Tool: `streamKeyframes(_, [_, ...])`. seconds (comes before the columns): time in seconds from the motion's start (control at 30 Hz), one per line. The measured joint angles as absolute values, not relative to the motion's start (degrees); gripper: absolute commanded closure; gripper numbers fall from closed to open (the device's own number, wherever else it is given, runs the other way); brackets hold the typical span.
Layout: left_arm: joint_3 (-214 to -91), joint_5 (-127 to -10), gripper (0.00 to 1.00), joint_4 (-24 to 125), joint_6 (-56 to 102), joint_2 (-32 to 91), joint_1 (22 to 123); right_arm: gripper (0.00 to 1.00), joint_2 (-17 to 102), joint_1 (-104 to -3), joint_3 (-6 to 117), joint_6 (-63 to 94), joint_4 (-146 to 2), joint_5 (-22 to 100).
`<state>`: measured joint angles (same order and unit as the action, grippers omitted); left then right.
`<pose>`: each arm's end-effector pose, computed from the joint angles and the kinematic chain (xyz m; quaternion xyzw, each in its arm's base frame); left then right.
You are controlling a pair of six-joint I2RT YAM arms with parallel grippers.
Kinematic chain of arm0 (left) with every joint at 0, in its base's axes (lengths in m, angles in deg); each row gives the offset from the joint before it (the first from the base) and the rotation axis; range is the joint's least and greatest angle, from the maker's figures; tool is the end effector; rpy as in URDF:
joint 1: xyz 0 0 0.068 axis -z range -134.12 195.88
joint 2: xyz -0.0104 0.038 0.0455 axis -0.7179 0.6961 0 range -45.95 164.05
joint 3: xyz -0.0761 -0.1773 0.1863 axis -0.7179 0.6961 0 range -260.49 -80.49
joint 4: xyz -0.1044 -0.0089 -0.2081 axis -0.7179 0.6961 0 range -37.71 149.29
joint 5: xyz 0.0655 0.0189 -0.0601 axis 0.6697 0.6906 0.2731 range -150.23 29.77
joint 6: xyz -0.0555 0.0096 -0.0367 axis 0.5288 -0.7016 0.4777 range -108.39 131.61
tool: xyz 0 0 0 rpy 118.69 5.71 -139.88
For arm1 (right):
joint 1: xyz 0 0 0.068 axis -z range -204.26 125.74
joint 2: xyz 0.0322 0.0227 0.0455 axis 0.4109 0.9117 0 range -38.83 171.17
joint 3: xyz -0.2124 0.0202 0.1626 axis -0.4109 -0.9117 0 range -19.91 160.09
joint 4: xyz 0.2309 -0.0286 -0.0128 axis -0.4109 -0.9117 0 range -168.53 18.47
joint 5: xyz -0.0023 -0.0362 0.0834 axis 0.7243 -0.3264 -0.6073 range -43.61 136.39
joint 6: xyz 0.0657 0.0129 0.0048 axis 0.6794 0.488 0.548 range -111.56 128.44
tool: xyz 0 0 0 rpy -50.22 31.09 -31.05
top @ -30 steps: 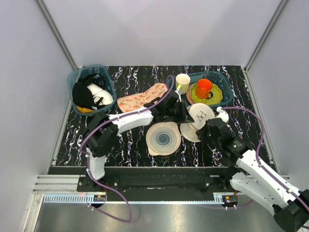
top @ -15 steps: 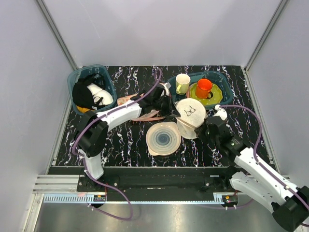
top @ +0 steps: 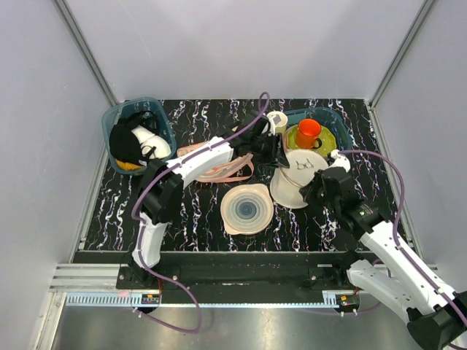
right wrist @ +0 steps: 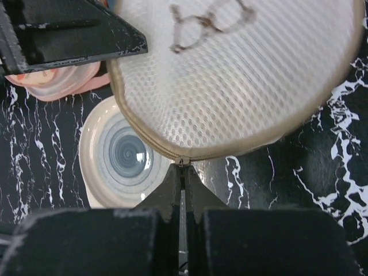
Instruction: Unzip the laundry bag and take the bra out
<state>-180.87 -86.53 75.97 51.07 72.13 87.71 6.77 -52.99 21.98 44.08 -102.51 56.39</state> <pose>0.3240 -0.3218 0.2535 0.1120 0.8853 -0.4184 0.1691 0.1455 0.0690 0.2726 0.0936 0.8784 0.1810 0.4324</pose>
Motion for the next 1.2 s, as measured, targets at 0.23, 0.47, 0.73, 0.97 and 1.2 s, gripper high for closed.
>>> streamKeyframes(0.23, [-178.5,-86.5,0.01,77.8,48.2,68.5,89.2,1.0,4.7,-52.9,21.9,44.5,-106.2,55.6])
streamKeyframes(0.47, [-166.5,-85.1,0.01,74.2,52.8,53.4,88.3,1.0,6.7,-52.8,19.1,44.9,-104.4,52.4])
streamKeyframes(0.73, [-166.0,-87.1,0.06,65.4,60.1,60.2,91.6,1.0,8.3,-52.7,18.7,45.0,-101.8,49.9])
streamKeyframes(0.97, [-166.0,-87.0,0.69,62.6,64.7,67.9,92.9,1.0,8.3,-52.7,18.7,45.1,-101.3,49.6])
streamKeyframes(1.2, [-166.2,-87.0,1.0,61.0,65.8,67.8,92.7,1.0,7.8,-52.7,18.0,45.1,-101.2,49.6])
